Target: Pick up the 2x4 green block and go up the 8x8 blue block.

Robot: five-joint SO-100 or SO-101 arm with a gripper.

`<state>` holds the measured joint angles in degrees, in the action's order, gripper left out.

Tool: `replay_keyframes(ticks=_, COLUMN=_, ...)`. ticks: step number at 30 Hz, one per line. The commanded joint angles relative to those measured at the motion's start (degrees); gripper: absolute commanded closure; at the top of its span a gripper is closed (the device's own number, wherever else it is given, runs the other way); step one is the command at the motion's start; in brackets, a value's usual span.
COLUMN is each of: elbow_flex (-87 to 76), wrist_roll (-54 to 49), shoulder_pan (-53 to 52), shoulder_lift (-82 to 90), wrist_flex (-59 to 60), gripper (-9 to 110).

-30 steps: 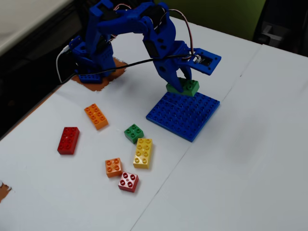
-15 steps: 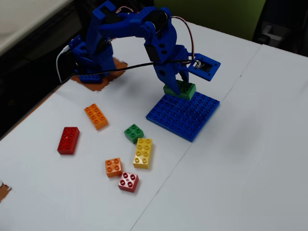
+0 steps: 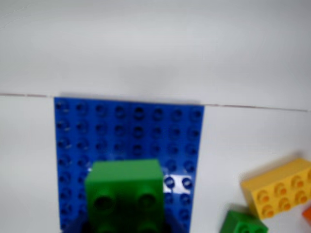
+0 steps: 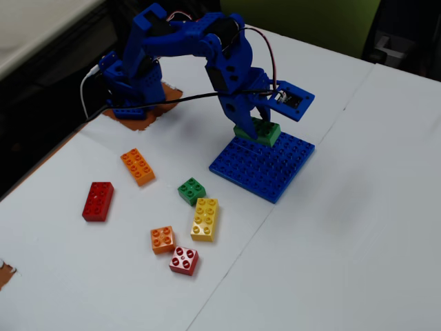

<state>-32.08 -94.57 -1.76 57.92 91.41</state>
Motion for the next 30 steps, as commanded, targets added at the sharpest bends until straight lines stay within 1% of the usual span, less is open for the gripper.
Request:
replay_keyframes(ticks=1, elbow_flex=2.9, wrist_roll=1.4, shoulder_pan=-0.6, shoulder_lift=0.7, wrist_flex=-0.1, gripper=99)
replay_keyframes(ticks=30, elbow_flex=2.9, wrist_roll=4.1, shoulder_pan=-0.9, shoulder_lift=-0.2, wrist_flex=-1.5, gripper=99)
